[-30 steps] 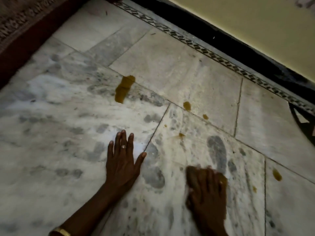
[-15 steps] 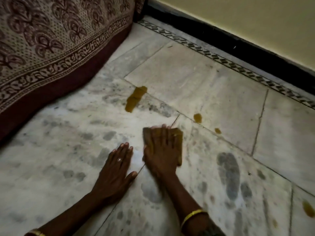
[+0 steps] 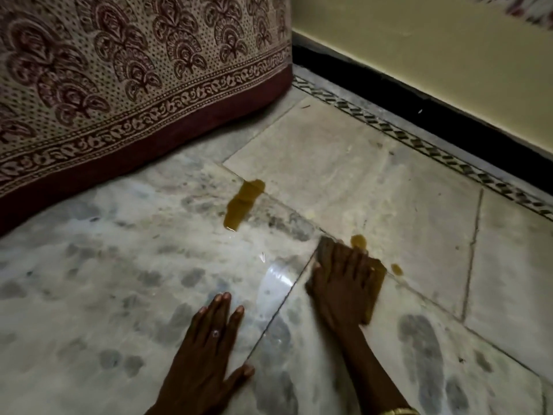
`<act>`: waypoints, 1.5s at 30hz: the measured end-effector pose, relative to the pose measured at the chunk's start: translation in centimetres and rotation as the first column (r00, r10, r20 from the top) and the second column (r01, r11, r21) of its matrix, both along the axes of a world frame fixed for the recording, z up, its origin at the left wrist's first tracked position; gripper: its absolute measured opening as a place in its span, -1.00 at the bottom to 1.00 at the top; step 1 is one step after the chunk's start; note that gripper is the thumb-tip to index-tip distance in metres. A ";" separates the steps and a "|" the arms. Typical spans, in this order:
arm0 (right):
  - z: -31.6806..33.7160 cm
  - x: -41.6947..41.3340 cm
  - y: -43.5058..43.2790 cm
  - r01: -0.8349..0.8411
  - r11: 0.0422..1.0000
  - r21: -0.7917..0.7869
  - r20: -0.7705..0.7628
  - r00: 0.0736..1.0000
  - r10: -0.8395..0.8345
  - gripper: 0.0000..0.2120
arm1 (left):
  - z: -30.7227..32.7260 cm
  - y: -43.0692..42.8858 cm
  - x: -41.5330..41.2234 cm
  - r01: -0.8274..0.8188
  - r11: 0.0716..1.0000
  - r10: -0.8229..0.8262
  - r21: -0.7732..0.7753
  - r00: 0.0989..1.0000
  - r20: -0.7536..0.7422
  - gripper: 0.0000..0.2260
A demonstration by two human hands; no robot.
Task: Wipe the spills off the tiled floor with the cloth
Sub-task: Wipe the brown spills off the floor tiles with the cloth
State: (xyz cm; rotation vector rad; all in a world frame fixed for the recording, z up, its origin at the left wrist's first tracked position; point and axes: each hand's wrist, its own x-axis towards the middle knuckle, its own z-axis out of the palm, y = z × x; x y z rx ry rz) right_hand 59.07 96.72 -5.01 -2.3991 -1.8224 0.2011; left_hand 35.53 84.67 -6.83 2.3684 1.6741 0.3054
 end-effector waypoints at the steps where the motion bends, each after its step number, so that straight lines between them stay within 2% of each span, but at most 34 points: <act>1: 0.1 -1.9 1.2 -0.046 0.999 0.018 0.011 0.999 0.046 -0.33 | 0.1 0.0 0.3 0.003 1.000 -0.003 0.015 1.000 0.011 -0.30; 3: 0.2 -6.5 2.2 -0.201 0.979 0.039 0.059 0.978 0.198 -0.38 | 0.1 0.3 -0.2 -0.009 0.999 0.007 0.032 0.998 0.064 -0.29; 6: 0.0 -9.8 -1.6 -0.478 0.878 0.035 0.106 0.875 0.472 -0.39 | 0.2 0.7 -0.8 -0.057 0.996 0.044 0.063 0.980 0.192 -0.29; 8: -0.1 -8.7 -5.8 -0.591 0.806 -0.005 0.150 0.797 0.585 -0.39 | 0.3 0.6 -0.7 -0.080 0.994 0.060 0.072 0.969 0.241 -0.30; 10: -0.1 -5.7 -9.1 -0.627 0.778 -0.053 0.167 0.762 0.625 -0.43 | 0.1 0.6 -0.9 -0.072 0.995 0.054 0.063 0.965 0.257 -0.31; 12: 0.3 -1.8 -9.9 -0.564 0.822 -0.076 0.180 0.803 0.568 -0.49 | 0.1 0.6 -1.0 -0.054 0.998 0.042 0.042 0.967 0.250 -0.31; 14: 0.3 1.2 -7.9 -0.420 0.903 -0.088 0.207 0.879 0.429 -0.46 | 0.2 0.5 -0.9 -0.035 0.999 0.029 0.025 0.979 0.203 -0.31; 16: -0.4 1.9 -3.7 -0.224 0.971 -0.086 0.184 0.954 0.236 -0.41 | 0.1 0.5 -1.1 -0.023 1.000 0.022 0.007 0.987 0.159 -0.30; 18: -1.2 0.6 -0.3 -0.121 0.988 -0.093 0.176 0.975 0.136 -0.39 | 0.0 0.3 -1.0 -0.002 1.000 0.002 0.000 0.994 0.113 -0.29; 19: -1.1 -0.3 0.3 -0.132 0.985 -0.108 0.169 0.974 0.149 -0.40 | -0.1 0.3 -0.7 -0.005 1.000 0.006 -0.011 0.995 0.104 -0.29; 21: -0.7 -2.5 -0.6 -0.269 0.960 -0.070 0.153 0.949 0.277 -0.43 | -0.2 0.6 -0.1 -0.053 0.997 0.059 -0.055 0.993 0.106 -0.29; 24: 0.0 -3.4 -6.7 -0.439 0.898 0.000 0.137 0.890 0.435 -0.37 | 0.0 1.5 2.6 -0.029 0.995 0.041 -0.095 0.991 0.128 -0.30; 27: -0.3 -0.8 -13.3 -0.437 0.899 0.021 0.128 0.893 0.431 -0.40 | 0.2 2.4 5.8 0.030 0.994 -0.015 -0.105 0.989 0.146 -0.33; 29: -0.1 3.1 -17.3 -0.386 0.922 -0.033 0.163 0.908 0.386 -0.46 | 0.4 2.7 7.6 0.041 0.993 -0.025 -0.112 0.990 0.139 -0.32; 31: 0.4 7.8 -19.6 -0.295 0.954 -0.059 0.184 0.936 0.301 -0.48 | 0.4 2.7 9.0 0.079 0.991 -0.064 -0.112 0.989 0.131 -0.31; 33: 0.4 12.5 -19.7 -0.120 0.989 -0.089 0.197 0.971 0.135 -0.48 | 0.4 2.5 10.4 0.133 0.987 -0.124 -0.093 0.987 0.099 -0.31; 36: -0.2 16.3 -14.9 0.221 0.974 -0.053 0.134 0.968 -0.212 -0.39 | 0.4 2.1 11.6 0.149 0.987 -0.147 -0.061 0.989 0.036 -0.31; 38: -0.6 15.9 -10.8 0.302 0.953 -0.011 0.071 0.951 -0.301 -0.36 | 0.1 1.8 11.7 0.150 0.988 -0.151 -0.046 0.989 -0.010 -0.32; 39: -0.5 15.0 -9.1 0.270 0.963 0.001 0.062 0.961 -0.270 -0.38 | 0.0 1.9 11.7 0.141 0.989 -0.142 -0.034 0.990 -0.016 -0.32; 41: -0.1 12.5 -7.5 0.096 0.995 0.037 0.084 0.992 -0.099 -0.40 | -0.1 1.9 11.1 0.121 0.992 -0.122 -0.037 0.992 -0.038 -0.33; 43: -0.2 10.7 -9.2 -0.086 0.996 0.030 0.115 0.990 0.082 -0.40 | -0.1 2.0 11.3 0.121 0.991 -0.123 -0.060 0.992 -0.040 -0.33; 45: -0.1 9.6 -13.5 -0.192 0.981 0.027 0.123 0.974 0.188 -0.41 | 0.2 1.9 11.6 0.116 0.990 -0.119 -0.083 0.992 -0.039 -0.33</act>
